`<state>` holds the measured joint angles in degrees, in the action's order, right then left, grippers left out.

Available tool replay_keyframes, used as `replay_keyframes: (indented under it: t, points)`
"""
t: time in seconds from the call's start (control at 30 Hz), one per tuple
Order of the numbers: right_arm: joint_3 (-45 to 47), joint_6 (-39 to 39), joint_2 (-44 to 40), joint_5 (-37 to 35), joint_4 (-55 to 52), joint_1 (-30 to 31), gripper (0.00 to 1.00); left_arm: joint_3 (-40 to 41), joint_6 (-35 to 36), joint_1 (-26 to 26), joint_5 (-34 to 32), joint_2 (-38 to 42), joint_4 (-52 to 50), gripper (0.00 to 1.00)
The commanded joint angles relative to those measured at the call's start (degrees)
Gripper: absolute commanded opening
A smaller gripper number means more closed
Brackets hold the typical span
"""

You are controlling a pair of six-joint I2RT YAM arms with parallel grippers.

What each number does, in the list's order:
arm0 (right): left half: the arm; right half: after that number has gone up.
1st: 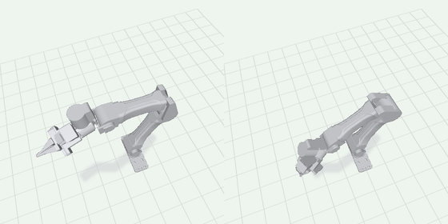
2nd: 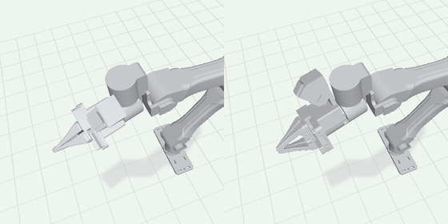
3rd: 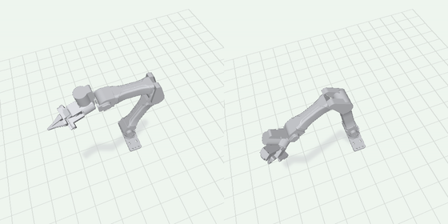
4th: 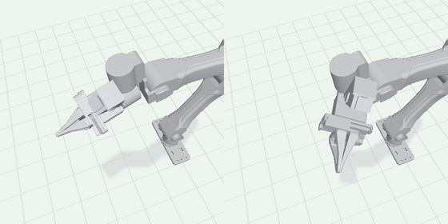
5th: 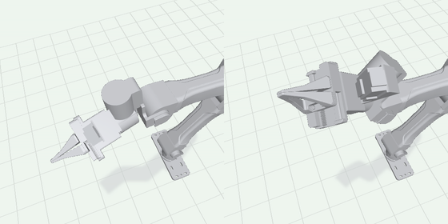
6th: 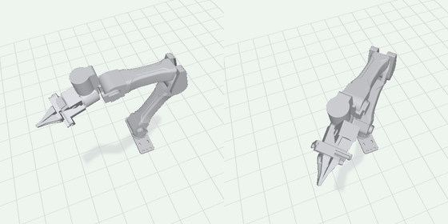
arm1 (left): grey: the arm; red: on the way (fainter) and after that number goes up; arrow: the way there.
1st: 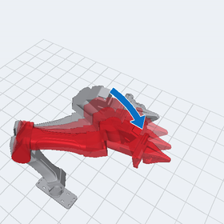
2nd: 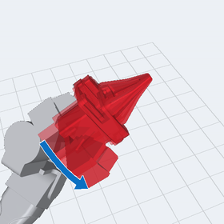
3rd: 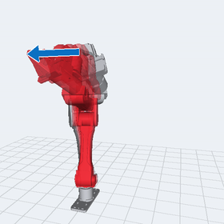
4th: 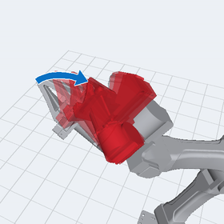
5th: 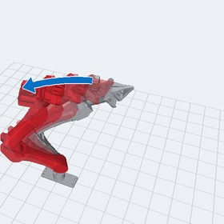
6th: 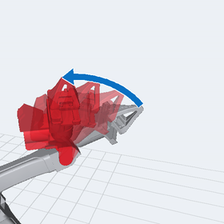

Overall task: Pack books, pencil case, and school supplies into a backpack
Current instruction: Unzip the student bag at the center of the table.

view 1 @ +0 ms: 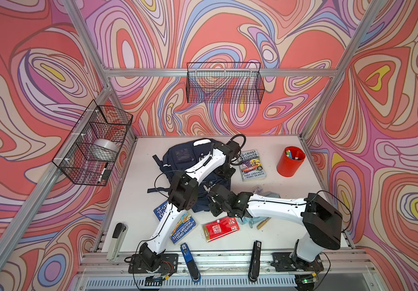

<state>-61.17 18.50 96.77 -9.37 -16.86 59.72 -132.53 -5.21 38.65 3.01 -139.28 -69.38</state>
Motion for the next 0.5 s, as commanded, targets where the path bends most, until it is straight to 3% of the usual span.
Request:
replay_keyframes:
  t: [0.0,0.13,0.27,0.47]
  points:
    - [-0.54,1.59,-2.59,-2.52,-3.37,0.66,0.00,-2.44,-5.38,-2.06,3.83,-0.39,2.08,0.00]
    - [-3.13,5.70,-1.21,-5.86,-6.72,3.31,0.00,-8.60,-15.92,-6.57,11.35,0.74,7.74,0.00]
    - [-8.99,7.43,3.53,-8.08,-10.91,6.98,0.00,-17.65,-21.08,-8.40,10.74,-1.30,7.03,0.00]
    - [-19.41,7.14,12.43,-7.56,-11.69,10.50,0.00,-11.94,-24.89,-9.02,10.77,2.43,13.81,0.00]
